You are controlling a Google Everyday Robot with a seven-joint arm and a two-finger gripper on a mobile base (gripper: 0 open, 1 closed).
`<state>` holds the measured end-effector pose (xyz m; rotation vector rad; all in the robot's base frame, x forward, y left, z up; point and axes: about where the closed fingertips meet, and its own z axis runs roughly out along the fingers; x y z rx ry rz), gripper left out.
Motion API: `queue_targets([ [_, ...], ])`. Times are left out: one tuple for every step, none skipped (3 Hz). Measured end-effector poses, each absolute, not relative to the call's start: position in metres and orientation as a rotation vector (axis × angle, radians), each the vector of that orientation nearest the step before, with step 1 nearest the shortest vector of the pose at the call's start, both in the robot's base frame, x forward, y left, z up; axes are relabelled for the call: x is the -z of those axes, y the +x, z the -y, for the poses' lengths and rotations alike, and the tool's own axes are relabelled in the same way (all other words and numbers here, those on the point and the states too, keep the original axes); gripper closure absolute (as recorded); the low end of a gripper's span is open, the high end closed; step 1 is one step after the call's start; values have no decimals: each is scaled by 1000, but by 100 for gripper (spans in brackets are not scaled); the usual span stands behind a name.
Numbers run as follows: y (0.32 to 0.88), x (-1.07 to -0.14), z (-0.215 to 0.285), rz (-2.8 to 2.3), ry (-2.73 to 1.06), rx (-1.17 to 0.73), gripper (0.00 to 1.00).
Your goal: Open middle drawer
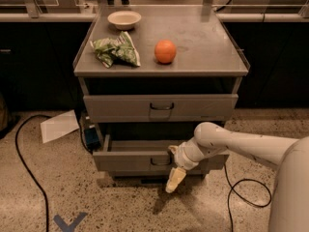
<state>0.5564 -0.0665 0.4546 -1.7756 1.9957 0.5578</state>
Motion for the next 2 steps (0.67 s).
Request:
queue_targets([
  [564, -462, 65, -1978, -1788, -543, 0],
  [568, -449, 67, -1995, -1807, -555, 0],
])
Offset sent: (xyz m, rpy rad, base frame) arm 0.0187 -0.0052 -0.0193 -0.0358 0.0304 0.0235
